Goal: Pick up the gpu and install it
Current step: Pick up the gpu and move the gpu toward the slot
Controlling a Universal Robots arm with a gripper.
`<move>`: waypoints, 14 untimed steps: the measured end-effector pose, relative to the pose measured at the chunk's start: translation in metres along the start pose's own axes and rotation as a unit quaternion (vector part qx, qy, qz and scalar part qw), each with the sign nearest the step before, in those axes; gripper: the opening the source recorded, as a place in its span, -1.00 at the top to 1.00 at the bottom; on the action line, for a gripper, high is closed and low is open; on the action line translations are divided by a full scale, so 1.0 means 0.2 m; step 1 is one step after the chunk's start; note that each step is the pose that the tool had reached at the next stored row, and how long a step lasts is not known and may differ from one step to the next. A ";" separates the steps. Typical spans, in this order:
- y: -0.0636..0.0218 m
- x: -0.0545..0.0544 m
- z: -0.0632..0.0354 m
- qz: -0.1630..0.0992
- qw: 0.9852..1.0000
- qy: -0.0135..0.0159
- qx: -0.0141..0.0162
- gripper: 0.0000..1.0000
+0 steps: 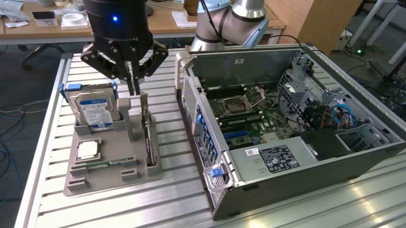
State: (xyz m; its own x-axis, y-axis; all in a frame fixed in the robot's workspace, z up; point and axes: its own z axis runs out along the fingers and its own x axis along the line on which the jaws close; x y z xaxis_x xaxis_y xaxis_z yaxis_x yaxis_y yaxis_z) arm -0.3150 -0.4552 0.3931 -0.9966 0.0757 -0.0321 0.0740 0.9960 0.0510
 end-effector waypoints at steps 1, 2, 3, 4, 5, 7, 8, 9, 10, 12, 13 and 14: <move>0.000 0.00 0.000 0.000 1.000 0.000 0.000 0.66; 0.000 0.00 0.000 0.000 1.000 0.000 0.000 0.66; 0.000 0.00 0.000 0.000 1.000 0.000 0.000 0.54; 0.000 0.00 0.000 0.000 1.000 0.000 0.000 0.41; 0.000 0.00 0.000 0.000 1.000 0.000 0.000 0.41; 0.000 0.00 0.000 0.000 1.000 0.000 0.000 0.17; 0.000 0.00 0.000 0.000 1.000 0.000 0.000 0.17; 0.000 0.00 0.000 0.000 1.000 0.000 0.000 0.17; 0.000 0.00 0.000 0.000 1.000 0.000 0.000 0.17; -0.001 0.00 0.013 0.000 1.000 0.000 -0.001 0.17; -0.001 0.00 0.022 0.000 1.000 0.000 -0.001 0.17; -0.001 0.00 0.031 0.000 1.000 0.000 -0.001 0.17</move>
State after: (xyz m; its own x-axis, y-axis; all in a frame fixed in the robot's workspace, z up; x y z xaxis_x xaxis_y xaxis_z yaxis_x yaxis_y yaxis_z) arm -0.3150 -0.4552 0.3870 -0.9966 0.0763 -0.0320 0.0746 0.9958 0.0522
